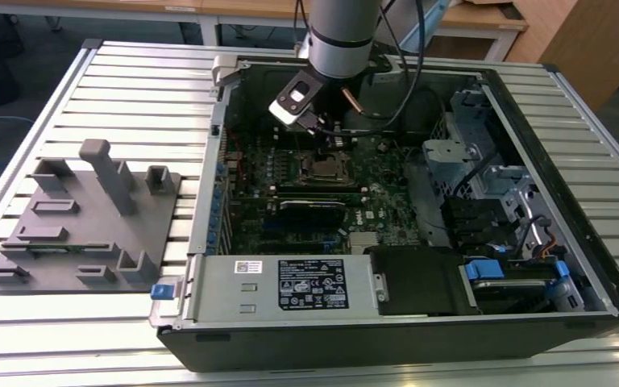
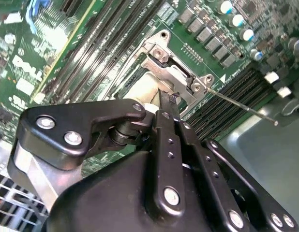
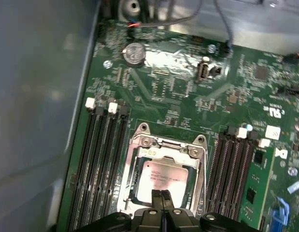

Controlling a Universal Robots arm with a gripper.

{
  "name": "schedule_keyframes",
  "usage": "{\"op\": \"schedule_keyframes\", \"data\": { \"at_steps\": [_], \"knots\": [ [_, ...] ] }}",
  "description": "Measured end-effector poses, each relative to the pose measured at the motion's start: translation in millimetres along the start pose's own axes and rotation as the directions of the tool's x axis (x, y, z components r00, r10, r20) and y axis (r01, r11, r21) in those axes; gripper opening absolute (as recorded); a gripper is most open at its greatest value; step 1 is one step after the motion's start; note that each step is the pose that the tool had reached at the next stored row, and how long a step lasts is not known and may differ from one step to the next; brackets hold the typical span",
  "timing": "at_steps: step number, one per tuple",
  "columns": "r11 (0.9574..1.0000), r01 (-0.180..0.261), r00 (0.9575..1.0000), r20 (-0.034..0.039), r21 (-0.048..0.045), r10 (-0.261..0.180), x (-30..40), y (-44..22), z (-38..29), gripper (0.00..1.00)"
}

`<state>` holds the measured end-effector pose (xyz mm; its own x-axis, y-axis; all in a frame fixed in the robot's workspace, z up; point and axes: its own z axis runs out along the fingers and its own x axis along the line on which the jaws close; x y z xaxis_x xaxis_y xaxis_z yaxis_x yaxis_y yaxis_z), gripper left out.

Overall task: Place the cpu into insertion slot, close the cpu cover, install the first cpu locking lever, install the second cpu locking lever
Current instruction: 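Close the cpu cover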

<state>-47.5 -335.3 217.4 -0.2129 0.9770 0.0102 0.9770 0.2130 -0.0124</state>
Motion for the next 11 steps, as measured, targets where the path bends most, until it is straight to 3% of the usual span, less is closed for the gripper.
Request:
{"op": "schedule_keyframes", "data": {
  "at_steps": [2,11],
  "knots": [
    [0.9997,0.026,0.9997,0.0003,0.0003,-0.026,0.0,0.0,0.0,0.1],
    [0.9996,0.027,0.9996,0.0003,0.0002,-0.027,0.0,0.0,0.1,0.1]
  ]
}}
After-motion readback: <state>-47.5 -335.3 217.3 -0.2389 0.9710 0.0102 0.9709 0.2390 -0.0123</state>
